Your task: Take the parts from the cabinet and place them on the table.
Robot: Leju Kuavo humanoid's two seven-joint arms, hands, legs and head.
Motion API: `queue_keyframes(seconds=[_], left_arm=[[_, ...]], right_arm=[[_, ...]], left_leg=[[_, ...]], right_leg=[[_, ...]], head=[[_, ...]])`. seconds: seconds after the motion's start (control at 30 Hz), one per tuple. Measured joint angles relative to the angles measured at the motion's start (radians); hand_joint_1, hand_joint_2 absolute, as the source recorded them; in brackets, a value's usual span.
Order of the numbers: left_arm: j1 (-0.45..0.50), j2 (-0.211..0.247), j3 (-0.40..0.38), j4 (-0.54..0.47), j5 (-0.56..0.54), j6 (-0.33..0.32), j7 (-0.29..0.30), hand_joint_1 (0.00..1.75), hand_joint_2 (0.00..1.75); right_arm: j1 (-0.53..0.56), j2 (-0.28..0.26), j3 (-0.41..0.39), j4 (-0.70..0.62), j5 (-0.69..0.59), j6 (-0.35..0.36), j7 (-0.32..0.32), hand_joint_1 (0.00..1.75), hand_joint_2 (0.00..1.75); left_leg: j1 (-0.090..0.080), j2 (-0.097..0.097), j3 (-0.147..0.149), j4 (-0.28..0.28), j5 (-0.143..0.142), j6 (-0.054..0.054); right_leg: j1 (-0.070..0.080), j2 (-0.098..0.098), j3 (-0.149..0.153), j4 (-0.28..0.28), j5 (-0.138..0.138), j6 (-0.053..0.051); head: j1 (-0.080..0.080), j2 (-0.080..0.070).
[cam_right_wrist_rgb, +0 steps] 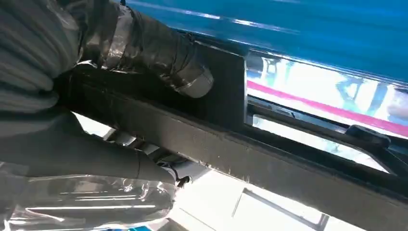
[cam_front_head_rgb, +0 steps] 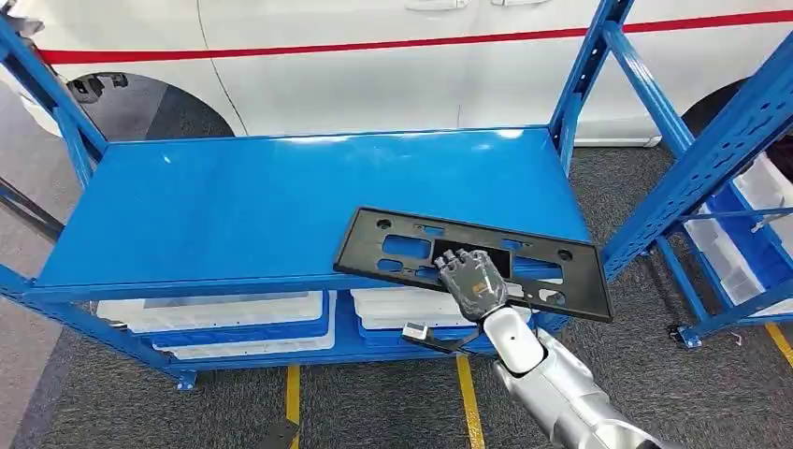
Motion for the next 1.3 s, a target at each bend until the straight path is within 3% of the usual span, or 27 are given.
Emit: queue_keyframes(seconds=[0.13, 0.3, 0.53, 0.9, 1.03, 1.1, 1.13, 1.17, 1.23, 1.27, 1.3], left_arm=[[-0.002, 0.0, 0.0, 0.0, -0.002, -0.012, 0.009, 0.0, 1.75], [0.001, 0.0, 0.006, 0.0, -0.001, -0.027, 0.011, 0.0, 1.75], [0.003, 0.0, 0.015, 0.0, -0.009, -0.032, -0.002, 0.0, 1.75], [0.002, -0.002, 0.027, 0.0, -0.027, -0.042, -0.003, 0.0, 1.75], [0.002, -0.002, 0.032, 0.0, -0.03, -0.043, -0.003, 0.0, 1.75], [0.002, -0.002, 0.034, 0.0, -0.031, -0.044, -0.003, 0.0, 1.75], [0.002, -0.007, 0.034, 0.0, -0.032, -0.044, -0.003, 0.0, 1.75], [0.0, -0.007, 0.035, 0.0, -0.032, -0.044, -0.003, 0.0, 1.75], [-0.002, -0.009, 0.035, 0.0, -0.034, -0.044, -0.003, 0.0, 1.75], [-0.001, -0.009, 0.036, 0.0, -0.034, -0.044, -0.003, 0.0, 1.75], [-0.001, -0.009, 0.037, 0.0, -0.035, -0.044, -0.003, 0.0, 1.75]], right_arm=[[0.004, -0.001, 0.0, -0.005, 0.0, 0.0, 0.018, 1.75, 1.75], [0.007, -0.027, 0.01, -0.052, 0.002, 0.001, 0.107, 1.75, 1.75], [-0.037, -0.088, 0.142, -0.171, 0.002, 0.001, 0.236, 1.75, 1.75], [-0.109, -0.142, 0.278, -0.339, 0.003, 0.001, 0.267, 1.75, 1.75], [-0.123, -0.152, 0.304, -0.372, 0.003, 0.001, 0.271, 1.75, 1.75], [-0.13, -0.155, 0.309, -0.393, 0.003, 0.001, 0.265, 1.75, 1.75], [-0.133, -0.158, 0.309, -0.401, 0.003, 0.001, 0.26, 1.75, 1.75], [-0.136, -0.164, 0.31, -0.408, 0.003, 0.001, 0.257, 1.75, 1.75], [-0.138, -0.167, 0.311, -0.415, 0.004, 0.001, 0.245, 1.75, 1.75], [-0.134, -0.168, 0.312, -0.415, 0.004, 0.001, 0.239, 1.75, 1.75], [-0.131, -0.168, 0.314, -0.415, 0.004, 0.001, 0.236, 1.75, 1.75]], left_leg=[[0.0, 0.0, 0.0, 0.0, 0.0, 0.0], [0.0, -0.002, -0.002, 0.0, 0.0, 0.0], [0.0, -0.004, -0.004, 0.001, 0.0, 0.0], [-0.001, -0.004, -0.01, 0.01, -0.003, 0.004], [-0.002, -0.004, -0.015, 0.018, -0.005, 0.01], [-0.003, -0.005, -0.015, 0.012, 0.008, 0.022], [0.011, 0.0, -0.01, -0.003, 0.019, 0.03], [0.008, -0.002, -0.01, -0.008, 0.025, 0.036], [0.007, -0.002, -0.017, -0.006, 0.027, 0.039], [0.007, -0.003, -0.02, -0.002, 0.027, 0.039], [0.007, -0.003, -0.024, 0.003, 0.027, 0.039]], right_leg=[[0.0, 0.0, 0.0, 0.0, 0.0, 0.0], [0.0, -0.002, 0.0, 0.0, 0.0, 0.0], [0.0, -0.004, -0.002, 0.0, 0.0, 0.0], [-0.002, -0.005, -0.004, 0.0, 0.001, 0.004], [-0.004, -0.005, -0.004, 0.0, 0.004, 0.013], [-0.004, -0.005, -0.002, -0.003, 0.014, 0.024], [-0.005, -0.002, -0.009, 0.003, -0.001, 0.027], [-0.004, 0.001, -0.02, 0.034, -0.034, 0.029], [-0.006, 0.007, -0.082, 0.187, -0.12, 0.032], [-0.008, 0.007, -0.114, 0.267, -0.151, 0.035], [-0.01, 0.007, -0.133, 0.313, -0.158, 0.038]], head=[[0.0, 0.0], [0.0, 0.0], [0.0, 0.0], [0.0, 0.0], [0.0, 0.0], [0.0, 0.0], [0.0, 0.0], [0.002, 0.0], [0.002, 0.0], [0.001, 0.0], [0.002, 0.0]])
